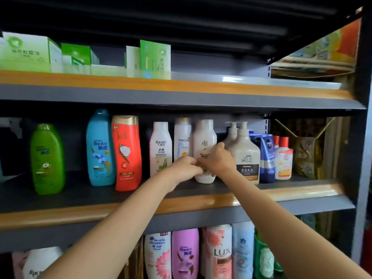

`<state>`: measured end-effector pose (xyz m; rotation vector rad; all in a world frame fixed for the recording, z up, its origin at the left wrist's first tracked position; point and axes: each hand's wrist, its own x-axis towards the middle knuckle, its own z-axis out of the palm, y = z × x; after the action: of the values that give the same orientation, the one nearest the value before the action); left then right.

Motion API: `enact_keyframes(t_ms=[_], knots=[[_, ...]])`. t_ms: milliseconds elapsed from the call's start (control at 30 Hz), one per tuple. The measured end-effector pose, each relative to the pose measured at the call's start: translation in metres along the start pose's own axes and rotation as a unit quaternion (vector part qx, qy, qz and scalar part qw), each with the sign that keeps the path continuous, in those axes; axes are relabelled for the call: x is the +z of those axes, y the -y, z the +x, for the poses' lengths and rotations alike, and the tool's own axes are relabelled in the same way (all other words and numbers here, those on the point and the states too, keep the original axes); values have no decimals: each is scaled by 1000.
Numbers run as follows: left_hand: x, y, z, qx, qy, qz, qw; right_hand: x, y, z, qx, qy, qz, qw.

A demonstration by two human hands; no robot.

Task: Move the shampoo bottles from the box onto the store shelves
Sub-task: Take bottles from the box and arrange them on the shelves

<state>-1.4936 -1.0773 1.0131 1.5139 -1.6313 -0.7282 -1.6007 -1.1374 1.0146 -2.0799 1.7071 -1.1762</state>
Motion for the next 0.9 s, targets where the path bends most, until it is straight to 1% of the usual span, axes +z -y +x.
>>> enact_keyframes(t_ms=[133, 233, 300, 333, 400, 467, 500, 567, 633, 700, 733, 833, 900], knots=[[1, -1, -1, 2, -7, 10, 1000, -2, 0, 3, -9, 11, 7, 1000], [1, -5, -5, 19, -16, 41, 999, -8, 4, -2, -3, 8, 21, 1000], [-3, -8, -14, 54, -48, 94, 993, -14, 9, -12, -13, -20, 37, 999], [-5, -8, -19, 80, -83, 129, 985, -17, 13, -20, -24, -41, 60, 997], [-11, -5, -32, 152, -177, 160, 959, -20, 25, -45, -75, -84, 128, 985], [-15, 5, -53, 233, -254, 135, 929, -15, 38, -76, -156, -116, 192, 962], [-16, 13, -68, 271, -280, 117, 914, -9, 44, -94, -193, -123, 219, 949], [-15, 39, -109, 322, -311, 97, 889, 9, 50, -135, -251, -107, 276, 922], [-10, 82, -156, 328, -319, 101, 884, 39, 44, -181, -287, -64, 310, 904], [1, 145, -204, 290, -297, 130, 900, 86, 27, -232, -290, 23, 331, 898], [9, 183, -228, 250, -278, 145, 916, 115, 15, -260, -281, 82, 324, 900], [39, 304, -303, 60, -213, 167, 961, 213, -28, -349, -251, 269, 227, 902], [61, 377, -350, -64, -160, 189, 967, 277, -60, -408, -222, 389, 133, 884]])
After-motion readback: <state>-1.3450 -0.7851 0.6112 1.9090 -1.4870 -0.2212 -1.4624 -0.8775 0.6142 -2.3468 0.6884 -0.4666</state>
